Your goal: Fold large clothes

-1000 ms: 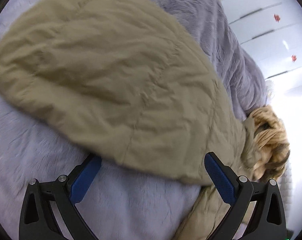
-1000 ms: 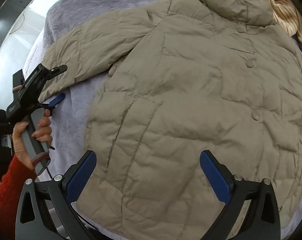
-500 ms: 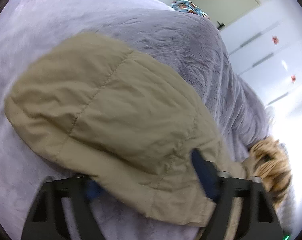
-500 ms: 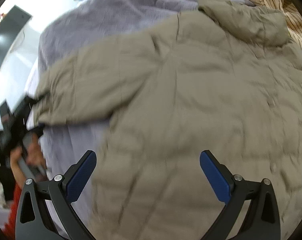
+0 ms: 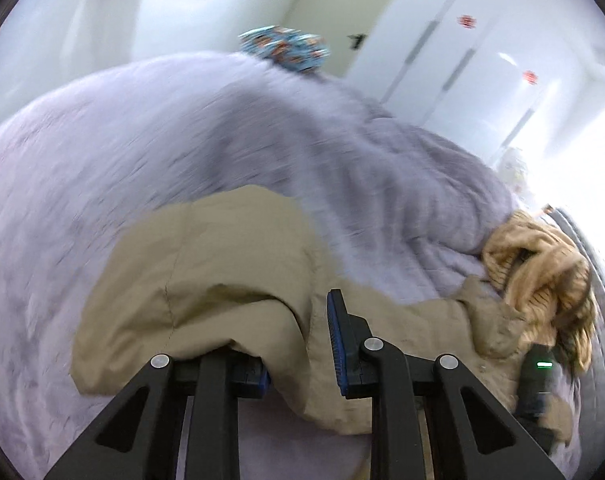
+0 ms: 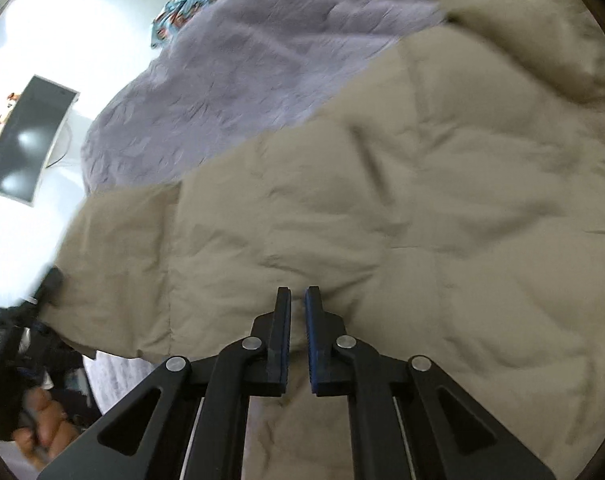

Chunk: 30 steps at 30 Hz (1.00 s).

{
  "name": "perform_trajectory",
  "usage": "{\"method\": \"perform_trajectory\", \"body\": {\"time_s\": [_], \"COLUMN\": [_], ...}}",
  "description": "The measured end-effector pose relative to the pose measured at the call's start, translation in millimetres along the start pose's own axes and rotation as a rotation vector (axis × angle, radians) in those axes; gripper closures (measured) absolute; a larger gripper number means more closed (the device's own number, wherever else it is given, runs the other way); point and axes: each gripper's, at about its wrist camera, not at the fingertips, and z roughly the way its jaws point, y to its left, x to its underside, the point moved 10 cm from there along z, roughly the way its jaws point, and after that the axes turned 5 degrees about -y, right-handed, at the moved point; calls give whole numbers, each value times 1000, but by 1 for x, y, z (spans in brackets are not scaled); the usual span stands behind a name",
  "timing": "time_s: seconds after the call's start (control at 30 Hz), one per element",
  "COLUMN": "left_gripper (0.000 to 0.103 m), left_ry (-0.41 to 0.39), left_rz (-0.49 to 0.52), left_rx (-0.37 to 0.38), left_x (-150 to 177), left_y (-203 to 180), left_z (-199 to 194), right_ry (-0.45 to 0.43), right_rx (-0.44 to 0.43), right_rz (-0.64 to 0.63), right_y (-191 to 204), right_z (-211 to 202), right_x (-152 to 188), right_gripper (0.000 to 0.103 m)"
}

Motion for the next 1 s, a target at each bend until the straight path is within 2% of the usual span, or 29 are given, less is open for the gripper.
{"method": "perform_trajectory", "body": {"time_s": [0.13, 0.2, 0.27, 0.37, 0.43, 0.53, 0.6, 0.77, 0.9, 0.97, 1.0], "left_gripper": [78, 78, 78, 78, 78, 78, 78, 78, 77, 52, 25], "left_ry": [-6, 9, 24, 73, 99, 139, 202, 339, 390, 421, 413], "left_rz": [97, 149, 211, 262, 300, 379, 414, 519, 567, 559, 549], "left_rx": [88, 141, 177, 243, 282, 319, 350, 341, 272, 250, 239], "left_x": [-5, 1, 12, 34, 51, 84, 114, 194, 228, 235, 233], "left_y": [-60, -95, -129, -174, -204, -248, -272, -303, -299, -289, -282], "left_z": [-2, 1, 5, 15, 23, 42, 56, 88, 98, 95, 88], "right_ry": [68, 77, 90, 94, 75, 8, -43, -98, -117, -124, -125], "right_rx": [4, 3, -38, -93, -95, -44, 45, 161, 207, 206, 209], "right_rz": [-2, 13, 41, 68, 89, 118, 125, 195, 236, 235, 228], "right_y": [-3, -5, -5, -9, -26, -68, -108, -177, -204, -209, -210], "right_z": [34, 40, 36, 16, -9, -54, -86, -136, -155, -161, -165], "right_x": [12, 13, 14, 16, 17, 18, 21, 29, 31, 27, 27], "right_gripper": [95, 95, 95, 95, 95, 95, 95, 95, 95, 95, 94]}}
